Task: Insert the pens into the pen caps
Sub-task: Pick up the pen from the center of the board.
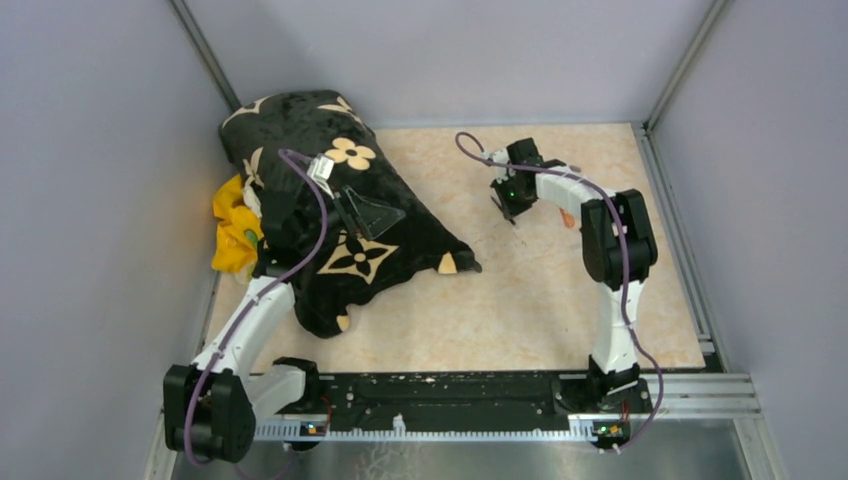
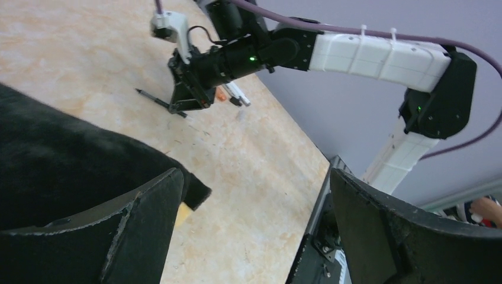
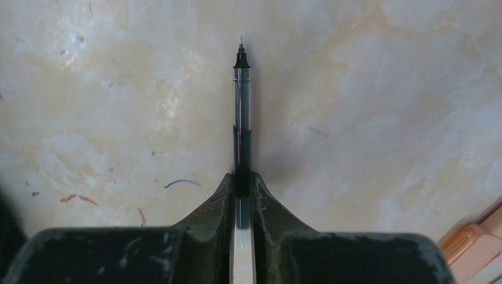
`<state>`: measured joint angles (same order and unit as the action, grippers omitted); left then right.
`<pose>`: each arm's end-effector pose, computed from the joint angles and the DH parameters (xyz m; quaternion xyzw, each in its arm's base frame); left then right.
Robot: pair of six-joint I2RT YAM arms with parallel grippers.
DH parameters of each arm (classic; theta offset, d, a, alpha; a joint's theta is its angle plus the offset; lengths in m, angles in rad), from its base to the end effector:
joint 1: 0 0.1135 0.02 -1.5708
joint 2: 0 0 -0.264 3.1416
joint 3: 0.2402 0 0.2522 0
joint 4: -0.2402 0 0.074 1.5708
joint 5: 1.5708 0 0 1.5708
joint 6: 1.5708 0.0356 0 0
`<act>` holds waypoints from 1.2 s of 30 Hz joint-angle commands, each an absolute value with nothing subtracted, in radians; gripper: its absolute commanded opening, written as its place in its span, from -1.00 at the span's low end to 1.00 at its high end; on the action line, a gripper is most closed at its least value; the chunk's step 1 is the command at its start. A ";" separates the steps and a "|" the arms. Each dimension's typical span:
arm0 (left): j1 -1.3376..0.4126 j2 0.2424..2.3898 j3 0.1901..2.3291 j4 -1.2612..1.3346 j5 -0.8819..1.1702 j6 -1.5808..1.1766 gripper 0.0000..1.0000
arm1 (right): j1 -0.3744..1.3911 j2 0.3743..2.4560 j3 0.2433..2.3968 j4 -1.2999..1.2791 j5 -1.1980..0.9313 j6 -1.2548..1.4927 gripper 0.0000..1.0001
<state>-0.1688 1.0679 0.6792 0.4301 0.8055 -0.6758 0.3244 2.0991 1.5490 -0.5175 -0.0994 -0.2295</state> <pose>0.2330 -0.0658 0.3116 0.1141 0.6875 -0.5196 0.4943 0.4216 0.1455 0.1687 -0.2764 0.9271 0.0598 0.2461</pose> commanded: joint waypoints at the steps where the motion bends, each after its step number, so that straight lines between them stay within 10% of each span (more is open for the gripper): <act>1: -0.268 1.026 0.658 0.516 0.803 -0.627 0.97 | 0.322 1.999 1.450 -0.530 -0.127 -0.256 -0.99; 21: -0.659 1.181 0.568 0.827 0.417 -0.827 0.81 | 0.122 1.293 0.917 -0.218 -0.985 -0.194 -1.00; 36: -0.748 1.393 0.615 0.959 0.237 -0.844 0.48 | 0.111 1.253 0.853 0.037 -1.288 0.072 -1.00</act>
<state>-0.7338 1.3273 0.5705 0.8646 0.2844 -0.8341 0.1165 1.2827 0.8612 -0.0906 -1.1866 -0.0124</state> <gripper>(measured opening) 0.760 0.082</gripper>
